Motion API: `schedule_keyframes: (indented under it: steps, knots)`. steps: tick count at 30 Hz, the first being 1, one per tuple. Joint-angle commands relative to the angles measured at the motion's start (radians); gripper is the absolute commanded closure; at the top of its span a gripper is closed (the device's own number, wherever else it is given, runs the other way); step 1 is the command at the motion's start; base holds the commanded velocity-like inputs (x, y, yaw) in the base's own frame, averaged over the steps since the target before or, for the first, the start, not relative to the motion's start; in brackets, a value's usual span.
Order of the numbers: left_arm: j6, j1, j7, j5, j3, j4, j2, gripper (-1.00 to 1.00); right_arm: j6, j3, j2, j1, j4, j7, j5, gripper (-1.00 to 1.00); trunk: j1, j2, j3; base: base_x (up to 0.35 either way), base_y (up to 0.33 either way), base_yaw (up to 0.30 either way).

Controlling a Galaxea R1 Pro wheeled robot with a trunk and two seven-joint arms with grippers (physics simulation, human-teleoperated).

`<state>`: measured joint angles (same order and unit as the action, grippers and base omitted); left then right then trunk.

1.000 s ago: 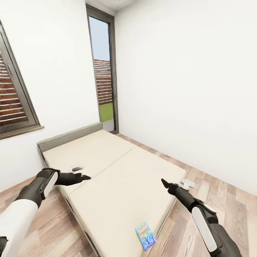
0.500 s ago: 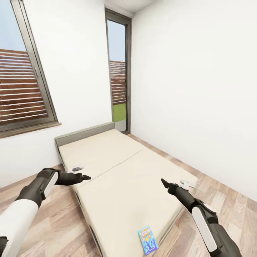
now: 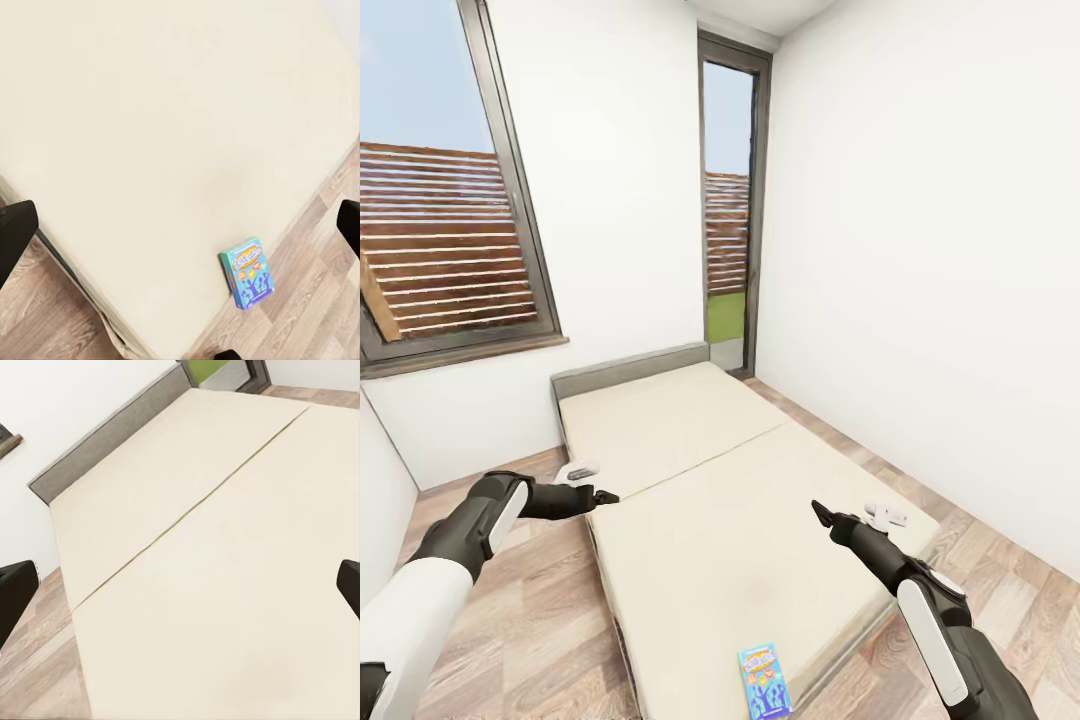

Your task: Put all the toys in the child's room - the three board games (two on the bed and one on the table), the two jigsaw puzzles on the table, and the tennis ball on the table - inside the toy box on the table in the child's room.

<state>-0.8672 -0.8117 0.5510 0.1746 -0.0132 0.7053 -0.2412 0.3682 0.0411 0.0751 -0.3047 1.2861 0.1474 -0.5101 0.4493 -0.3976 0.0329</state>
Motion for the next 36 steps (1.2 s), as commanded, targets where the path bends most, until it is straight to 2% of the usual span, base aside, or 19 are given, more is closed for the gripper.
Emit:
schedule_keyframes:
  steps: [1, 21, 36]
  knots:
    - [-0.007, -0.001, -0.003, 0.008, -0.002, 0.0, 0.0, -1.0, 0.006, 0.002, 0.0, -0.001, 0.001, 0.003, -0.005, -1.0, 0.001, -0.002, 0.002, 0.0, -0.296, 0.267]
    - [-0.007, 0.0, -0.003, 0.009, -0.002, 0.0, 0.002, -1.0, 0.005, 0.002, 0.0, -0.001, 0.001, 0.003, -0.005, -1.0, 0.001, -0.002, -0.006, 0.0, -0.299, 0.253]
    - [-0.007, 0.0, -0.003, 0.01, -0.002, 0.0, 0.002, -1.0, 0.005, 0.0, 0.0, -0.001, 0.004, 0.003, -0.004, -1.0, 0.001, -0.002, -0.014, -0.085, -0.243, 0.26]
